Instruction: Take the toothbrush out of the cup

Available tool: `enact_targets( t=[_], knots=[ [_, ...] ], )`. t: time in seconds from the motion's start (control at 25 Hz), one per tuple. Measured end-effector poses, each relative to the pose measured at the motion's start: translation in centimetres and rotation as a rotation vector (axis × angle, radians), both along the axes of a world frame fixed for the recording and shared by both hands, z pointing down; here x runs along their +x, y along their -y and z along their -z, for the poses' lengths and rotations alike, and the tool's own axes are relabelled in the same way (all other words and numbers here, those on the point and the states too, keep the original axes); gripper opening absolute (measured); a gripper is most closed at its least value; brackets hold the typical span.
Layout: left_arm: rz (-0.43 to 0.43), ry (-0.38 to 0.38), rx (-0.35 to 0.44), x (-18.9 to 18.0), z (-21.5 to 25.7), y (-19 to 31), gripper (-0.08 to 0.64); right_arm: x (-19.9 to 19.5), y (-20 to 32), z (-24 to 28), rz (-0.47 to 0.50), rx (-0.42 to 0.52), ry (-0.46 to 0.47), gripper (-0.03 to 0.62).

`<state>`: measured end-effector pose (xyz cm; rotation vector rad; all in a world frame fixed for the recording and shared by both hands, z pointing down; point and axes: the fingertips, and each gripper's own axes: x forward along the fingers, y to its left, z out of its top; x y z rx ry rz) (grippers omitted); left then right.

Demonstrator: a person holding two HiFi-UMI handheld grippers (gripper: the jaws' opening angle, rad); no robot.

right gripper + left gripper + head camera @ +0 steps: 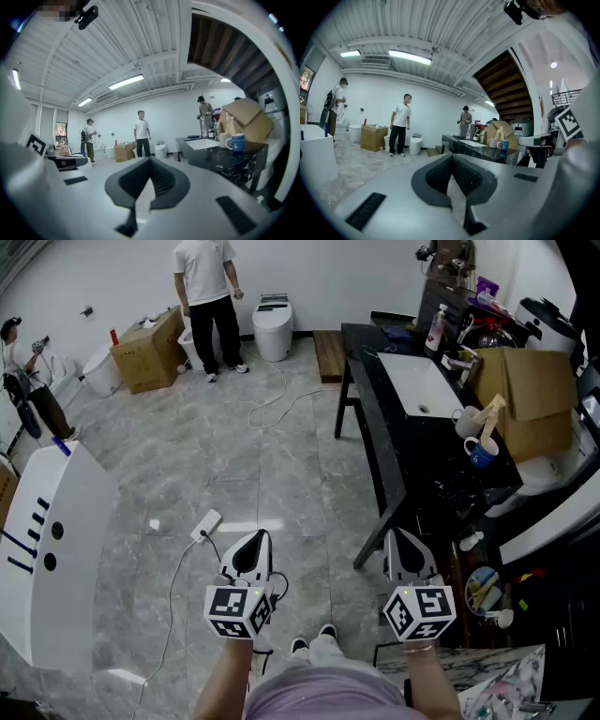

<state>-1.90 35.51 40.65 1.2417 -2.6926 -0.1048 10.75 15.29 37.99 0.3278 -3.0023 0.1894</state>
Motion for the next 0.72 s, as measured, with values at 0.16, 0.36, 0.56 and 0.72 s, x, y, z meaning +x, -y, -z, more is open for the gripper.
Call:
enact_targets(
  t=[0.16, 0.36, 0.56, 0.72],
  knots=[
    [-0.005, -0.001, -0.007, 0.2, 0.1, 0.6, 0.000, 0.3, 0.6, -0.3, -0.003, -0.014, -0.010, 0.002],
    [-0.002, 0.001, 0.002, 0.1, 0.2, 1.7, 0.000, -0.1, 1.4, -0.5, 0.017, 0.000, -0.019, 0.002],
    [-0.003, 0.000, 0.004, -0.2, 0.1, 2.7, 0.000, -0.5, 2.4, -0.4, 0.012, 0.018, -0.022, 0.013],
    [0.002, -0.002, 0.005, -0.6, 0.0, 3.3, 0.000, -0.9, 3.1, -0.3, 0.028, 0.020, -0.032, 0.079]
  ],
)
